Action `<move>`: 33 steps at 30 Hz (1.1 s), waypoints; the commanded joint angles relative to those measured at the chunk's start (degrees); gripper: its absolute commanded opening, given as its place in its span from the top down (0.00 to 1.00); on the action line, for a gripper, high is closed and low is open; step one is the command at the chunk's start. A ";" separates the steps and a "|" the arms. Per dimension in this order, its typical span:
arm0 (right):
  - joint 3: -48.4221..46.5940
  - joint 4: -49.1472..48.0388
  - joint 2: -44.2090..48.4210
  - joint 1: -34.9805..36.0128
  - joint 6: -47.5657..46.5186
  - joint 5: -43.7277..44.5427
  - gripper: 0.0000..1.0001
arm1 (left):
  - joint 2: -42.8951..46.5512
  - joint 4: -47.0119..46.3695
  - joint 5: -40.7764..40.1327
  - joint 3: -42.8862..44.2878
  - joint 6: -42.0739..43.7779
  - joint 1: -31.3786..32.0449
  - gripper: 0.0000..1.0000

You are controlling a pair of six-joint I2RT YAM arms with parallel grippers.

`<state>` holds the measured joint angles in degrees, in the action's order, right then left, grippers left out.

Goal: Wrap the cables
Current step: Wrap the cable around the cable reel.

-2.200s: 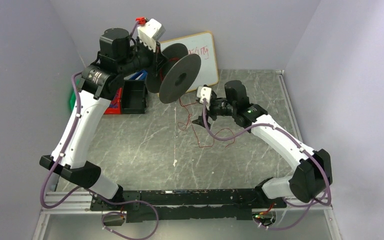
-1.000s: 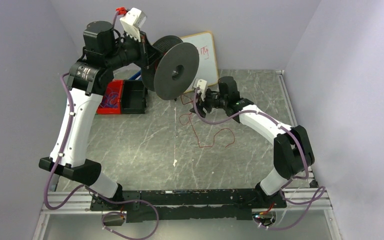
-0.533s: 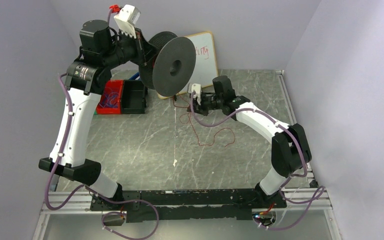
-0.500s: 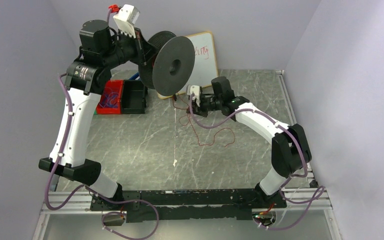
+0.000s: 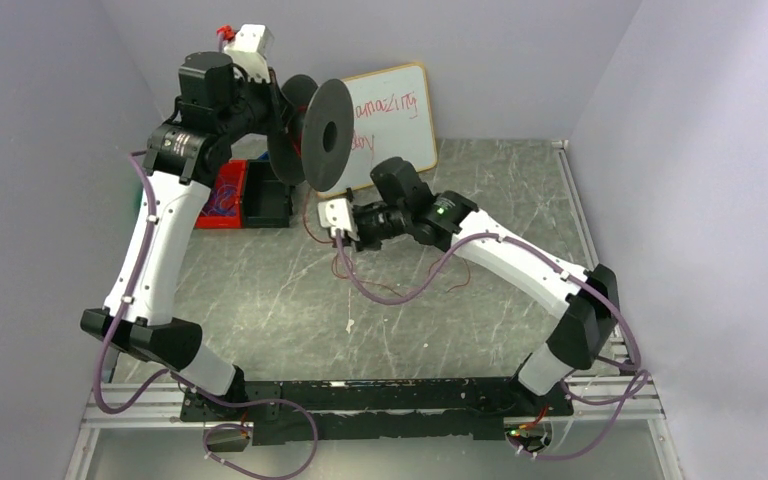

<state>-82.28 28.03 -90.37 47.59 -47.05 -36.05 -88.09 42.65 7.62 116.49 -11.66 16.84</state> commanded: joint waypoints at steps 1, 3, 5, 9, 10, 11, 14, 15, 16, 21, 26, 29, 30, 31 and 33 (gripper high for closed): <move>-13.99 12.27 -3.77 1.84 0.41 4.21 1.00 | 0.92 -6.76 -3.71 -2.74 1.34 1.13 0.98; -20.17 17.59 -6.07 2.28 0.90 4.86 1.00 | 1.46 -7.15 -6.77 -5.08 4.18 2.61 0.97; -24.76 21.92 -7.48 2.32 1.05 4.73 1.00 | 1.95 -7.47 -10.06 -7.43 7.40 4.47 0.98; -27.37 22.49 -7.77 2.18 1.89 7.34 1.00 | 2.84 -8.48 -13.11 -12.28 14.89 7.70 0.98; -27.28 22.26 -7.54 2.22 1.87 7.94 1.00 | 3.10 -8.94 -13.83 -13.42 16.80 8.41 0.97; -26.91 21.91 -7.21 2.17 2.04 8.86 1.00 | 3.25 -9.15 -14.58 -14.27 18.42 9.06 0.97; -24.96 20.86 -5.86 1.79 2.19 11.34 1.00 | 4.23 -9.53 -14.76 -16.52 22.74 10.22 0.98; -24.20 20.50 -5.25 1.45 2.30 11.75 1.00 | 4.41 -9.39 -14.65 -16.92 23.89 10.44 0.97; -23.49 20.18 -4.79 1.12 2.39 12.22 1.00 | 4.57 -8.94 -14.44 -17.11 25.08 10.73 0.98; -20.28 18.22 -2.73 -0.19 2.32 13.75 1.00 | 5.38 -6.38 -11.04 -18.30 30.42 12.37 0.97; -19.22 17.16 -1.36 -1.05 2.00 14.74 1.00 | 6.36 -4.78 -11.23 -21.47 35.46 14.03 0.98; -16.91 14.02 0.76 -1.84 2.84 13.57 1.00 | 7.01 -4.35 -11.39 -23.48 36.27 14.34 0.98; -16.01 12.63 1.62 -2.53 3.68 11.93 1.00 | 7.21 -4.14 -10.98 -23.95 35.78 14.36 0.97; -15.29 11.55 2.28 -3.42 4.81 9.76 1.00 | 7.55 -3.80 -10.40 -24.28 34.79 14.23 0.97; -15.33 10.52 2.79 -6.03 7.49 2.63 1.00 | 7.99 -3.45 -8.57 -24.51 32.08 13.42 0.98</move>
<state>-97.89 43.55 -92.36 46.22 -44.21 -25.23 -83.61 40.07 -2.66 91.92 20.14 31.66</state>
